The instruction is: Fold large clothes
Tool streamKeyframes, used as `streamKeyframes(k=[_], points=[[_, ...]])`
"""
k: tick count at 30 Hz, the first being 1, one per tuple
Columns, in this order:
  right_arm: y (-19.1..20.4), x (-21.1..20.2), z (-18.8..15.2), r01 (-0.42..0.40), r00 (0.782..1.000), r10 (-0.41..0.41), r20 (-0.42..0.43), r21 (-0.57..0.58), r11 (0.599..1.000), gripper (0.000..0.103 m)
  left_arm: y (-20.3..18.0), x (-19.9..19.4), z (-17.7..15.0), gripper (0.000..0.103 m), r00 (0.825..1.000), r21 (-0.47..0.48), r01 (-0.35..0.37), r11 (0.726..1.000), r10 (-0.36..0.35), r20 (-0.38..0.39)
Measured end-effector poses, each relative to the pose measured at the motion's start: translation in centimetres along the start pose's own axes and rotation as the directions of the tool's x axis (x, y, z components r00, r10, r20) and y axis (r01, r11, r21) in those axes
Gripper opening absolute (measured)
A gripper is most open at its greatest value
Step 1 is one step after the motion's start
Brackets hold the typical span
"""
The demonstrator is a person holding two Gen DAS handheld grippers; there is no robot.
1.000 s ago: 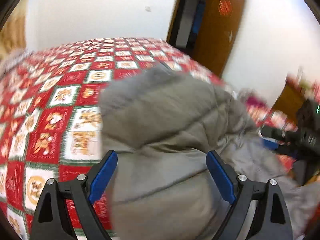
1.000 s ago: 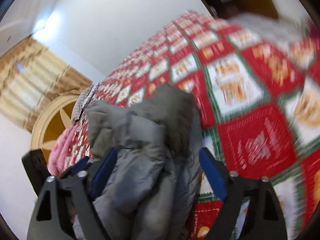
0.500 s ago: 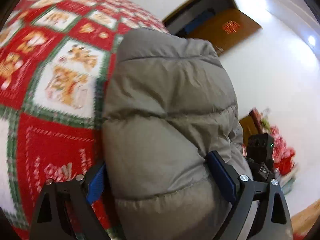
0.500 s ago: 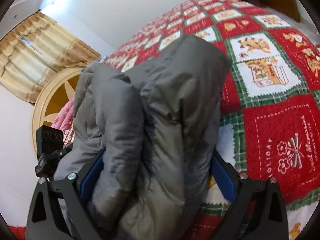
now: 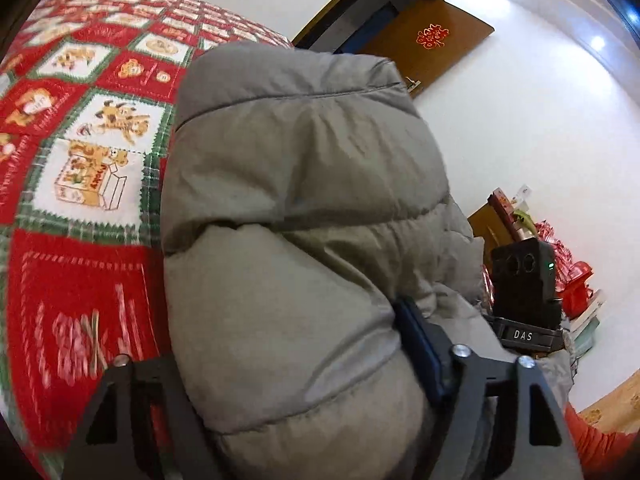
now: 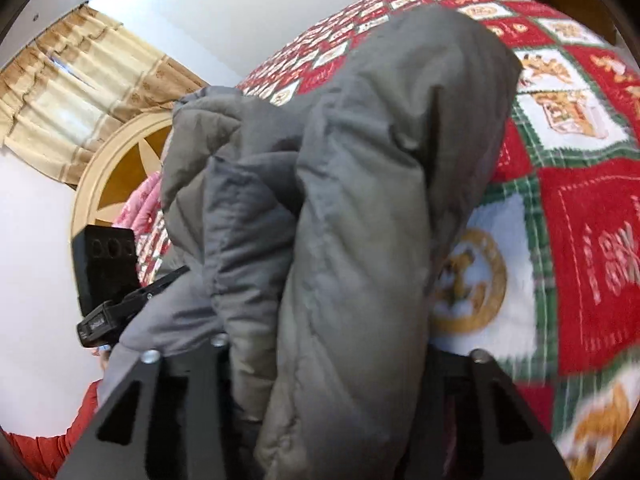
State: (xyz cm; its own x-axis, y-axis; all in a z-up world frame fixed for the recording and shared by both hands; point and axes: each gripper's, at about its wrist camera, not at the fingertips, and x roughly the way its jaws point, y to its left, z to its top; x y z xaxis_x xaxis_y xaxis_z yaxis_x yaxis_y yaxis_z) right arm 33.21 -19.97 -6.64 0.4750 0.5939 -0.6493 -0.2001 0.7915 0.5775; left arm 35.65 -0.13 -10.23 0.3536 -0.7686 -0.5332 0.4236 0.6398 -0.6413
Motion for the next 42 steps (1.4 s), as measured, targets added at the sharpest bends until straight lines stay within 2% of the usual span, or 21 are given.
streamKeyframes(k=[1, 4, 7, 9, 12, 16, 18, 22, 24, 26, 28, 32, 33, 36, 38, 39, 40, 41, 42], points=[[1.1, -0.8, -0.4, 0.016, 1.0, -0.016, 0.003, -0.025, 1.0, 0.034, -0.6, -0.5, -0.1, 0.07, 1.0, 0.007, 0.002, 1.0, -0.002, 0.005], [3.6, -3.3, -1.5, 0.047, 0.999, -0.045, 0.027, -0.077, 0.996, 0.031, -4.0, -2.3, -0.4, 0.07, 1.0, 0.042, -0.001, 0.999, 0.0, 0.018], [4.7, -8.5, -2.8, 0.029, 0.996, -0.026, 0.091, -0.029, 0.999, 0.031, -8.5, -3.7, -0.4, 0.07, 0.999, 0.098, 0.025, 0.995, -0.028, 0.025], [5.0, -12.4, -3.6, 0.014, 0.989, -0.012, 0.148, -0.006, 1.0, 0.031, -11.5, -4.4, -0.2, 0.07, 0.997, 0.128, 0.075, 0.989, -0.079, 0.022], [5.7, -20.1, -5.0, 0.041, 0.973, -0.04, 0.228, -0.002, 0.999, 0.031, -16.7, -4.0, 0.4, 0.07, 0.981, 0.145, 0.192, 0.971, -0.189, -0.036], [4.0, -28.9, -6.9, 0.162, 0.954, -0.168, 0.248, 0.048, 0.986, 0.031, -22.8, 0.5, 0.0, 0.071, 0.959, 0.153, 0.266, 0.952, -0.245, -0.143], [1.9, -30.8, -7.6, 0.237, 0.939, -0.248, 0.239, 0.075, 0.969, 0.031, -25.6, 4.2, -0.6, 0.071, 0.959, 0.181, 0.249, 0.952, -0.215, -0.186], [-5.1, -31.8, -9.5, 0.386, 0.884, -0.402, 0.239, 0.113, 0.915, 0.031, -28.9, 12.9, -2.2, 0.071, 0.959, 0.22, 0.15, 0.964, -0.088, -0.268], [-8.4, -31.1, -10.4, 0.41, 0.869, -0.431, 0.243, 0.137, 0.902, 0.031, -29.6, 16.5, -3.1, 0.071, 0.959, 0.253, 0.079, 0.964, -0.004, -0.283], [-12.2, -30.0, -11.3, 0.393, 0.872, -0.431, 0.231, 0.193, 0.899, 0.031, -30.2, 19.4, -4.2, 0.071, 0.955, 0.316, -0.016, 0.949, 0.108, -0.276], [-15.5, -28.7, -12.2, 0.363, 0.88, -0.417, 0.226, 0.246, 0.899, 0.031, -30.2, 20.9, -5.1, 0.076, 0.949, 0.346, -0.087, 0.934, 0.184, -0.257], [-18.9, -27.9, -13.0, 0.259, 0.9, -0.345, 0.267, 0.309, 0.915, 0.032, -29.5, 22.3, -5.1, 0.086, 0.941, 0.344, -0.176, 0.922, 0.26, -0.216], [-20.7, -28.5, -13.1, 0.243, 0.903, -0.335, 0.271, 0.32, 0.916, 0.033, -29.3, 22.8, -5.1, 0.09, 0.938, 0.348, -0.195, 0.917, 0.278, -0.207], [-21.8, -28.4, -13.1, 0.238, 0.902, -0.336, 0.272, 0.337, 0.911, 0.039, -30.2, 24.1, -6.2, 0.096, 0.926, 0.387, -0.253, 0.887, 0.338, -0.17], [-21.7, -29.7, -13.7, 0.261, 0.894, -0.362, 0.265, 0.35, 0.9, 0.048, -30.6, 24.6, -6.4, 0.099, 0.92, 0.412, -0.271, 0.87, 0.361, -0.156], [-21.1, -30.4, -13.8, 0.284, 0.888, -0.39, 0.245, 0.375, 0.883, 0.06, -30.7, 24.7, -6.5, 0.1, 0.918, 0.424, -0.275, 0.863, 0.367, -0.152], [-19.4, -31.2, -13.7, 0.303, 0.876, -0.417, 0.24, 0.397, 0.866, 0.066, -30.5, 25.0, -6.5, 0.1, 0.918, 0.428, -0.274, 0.861, 0.367, -0.151], [-19.5, -32.4, -13.1, 0.315, 0.865, -0.435, 0.251, 0.404, 0.859, 0.066, -30.4, 24.9, -6.5, 0.1, 0.919, 0.432, -0.272, 0.86, 0.366, -0.149], [-18.7, -34.0, -13.2, 0.344, 0.84, -0.469, 0.271, 0.402, 0.849, 0.066, -30.5, 24.8, -6.6, 0.1, 0.919, 0.432, -0.272, 0.86, 0.365, -0.147]])
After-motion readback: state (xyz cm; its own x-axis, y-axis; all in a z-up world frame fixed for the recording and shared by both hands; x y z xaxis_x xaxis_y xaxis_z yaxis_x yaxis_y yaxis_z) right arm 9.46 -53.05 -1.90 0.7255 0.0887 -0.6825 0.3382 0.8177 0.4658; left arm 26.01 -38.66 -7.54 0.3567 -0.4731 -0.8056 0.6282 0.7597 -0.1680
